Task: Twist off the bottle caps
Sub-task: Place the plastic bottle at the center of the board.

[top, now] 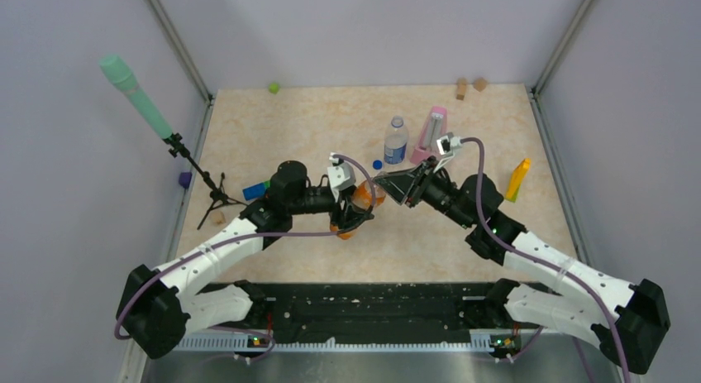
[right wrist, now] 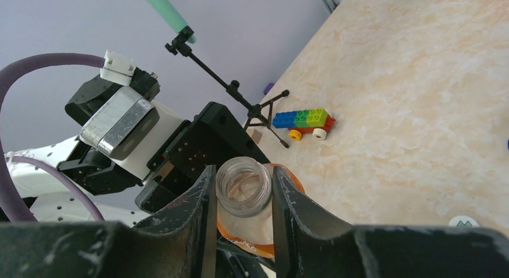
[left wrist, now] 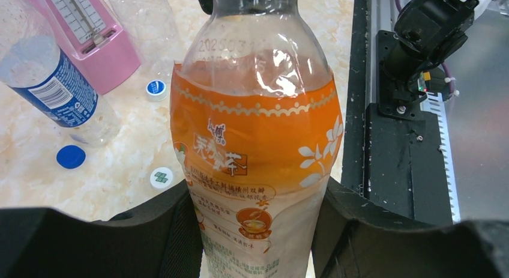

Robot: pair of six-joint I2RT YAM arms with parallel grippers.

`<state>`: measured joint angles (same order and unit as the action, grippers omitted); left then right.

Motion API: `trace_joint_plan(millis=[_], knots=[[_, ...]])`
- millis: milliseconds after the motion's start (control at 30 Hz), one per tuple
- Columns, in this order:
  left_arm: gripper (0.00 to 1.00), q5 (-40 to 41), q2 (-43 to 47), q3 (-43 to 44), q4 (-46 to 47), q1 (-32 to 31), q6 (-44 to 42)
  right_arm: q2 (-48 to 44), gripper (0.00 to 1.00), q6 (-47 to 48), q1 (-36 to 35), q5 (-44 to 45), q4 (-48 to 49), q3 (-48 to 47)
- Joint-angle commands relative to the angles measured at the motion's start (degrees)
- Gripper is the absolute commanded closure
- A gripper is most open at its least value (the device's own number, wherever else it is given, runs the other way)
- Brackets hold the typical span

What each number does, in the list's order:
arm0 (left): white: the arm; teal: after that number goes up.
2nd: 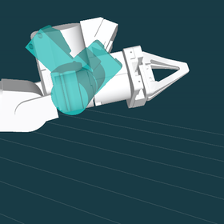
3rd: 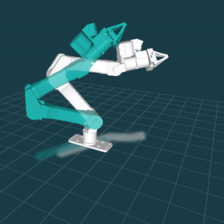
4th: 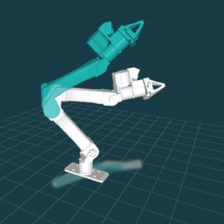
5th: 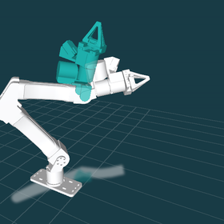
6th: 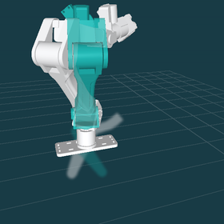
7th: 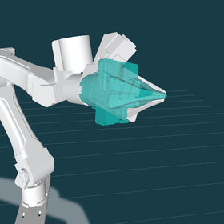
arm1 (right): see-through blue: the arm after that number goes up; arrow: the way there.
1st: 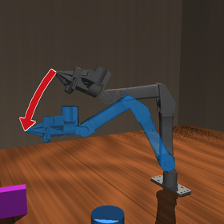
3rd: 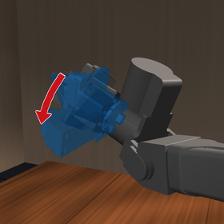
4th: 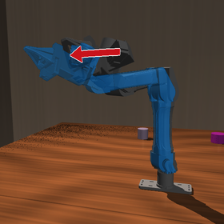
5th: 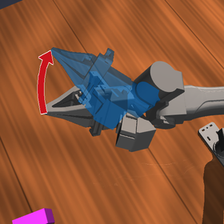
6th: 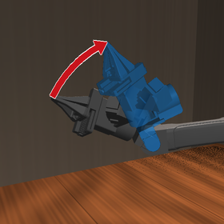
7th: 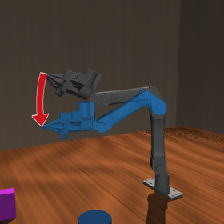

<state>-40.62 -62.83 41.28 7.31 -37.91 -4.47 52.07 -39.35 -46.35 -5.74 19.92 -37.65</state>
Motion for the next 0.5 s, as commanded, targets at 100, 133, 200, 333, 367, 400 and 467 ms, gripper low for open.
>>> trace_joint_plan(millis=[100,133,200,333,367,400,467], knots=[[0.55,4.52,1.92,1.02,4.18,-0.24,-0.63,1.39,1.0,2.93,-0.56,-0.76,-4.03,-4.94],[0.51,5.15,2.18,0.86,4.28,-0.23,-0.64,1.43,1.0,3.25,-0.51,-0.62,-4.36,-5.04],[0.38,6.16,2.56,0.45,4.22,-0.23,-0.88,1.3,1.0,3.81,-0.52,0.02,-5.01,-5.07],[0.26,7.82,3.68,0.15,3.32,-0.24,-0.79,1.1,1.0,4.55,-0.51,2.1,-6.59,-5.07],[0.2,8.08,4.02,-0.02,3.27,-0.23,-0.92,1.18,1.0,4.57,-0.58,2.47,-6.95,-5.11],[0.18,8.36,4.21,-0.16,3.17,-0.23,-1.27,1.18,1.0,4.68,-0.57,2.7,-7.29,-5.15],[0.12,9.55,4.52,-0.18,2.55,-0.24,-1.67,1.14,1.0,4.81,-0.59,3.25,-7.9,-5.12]])
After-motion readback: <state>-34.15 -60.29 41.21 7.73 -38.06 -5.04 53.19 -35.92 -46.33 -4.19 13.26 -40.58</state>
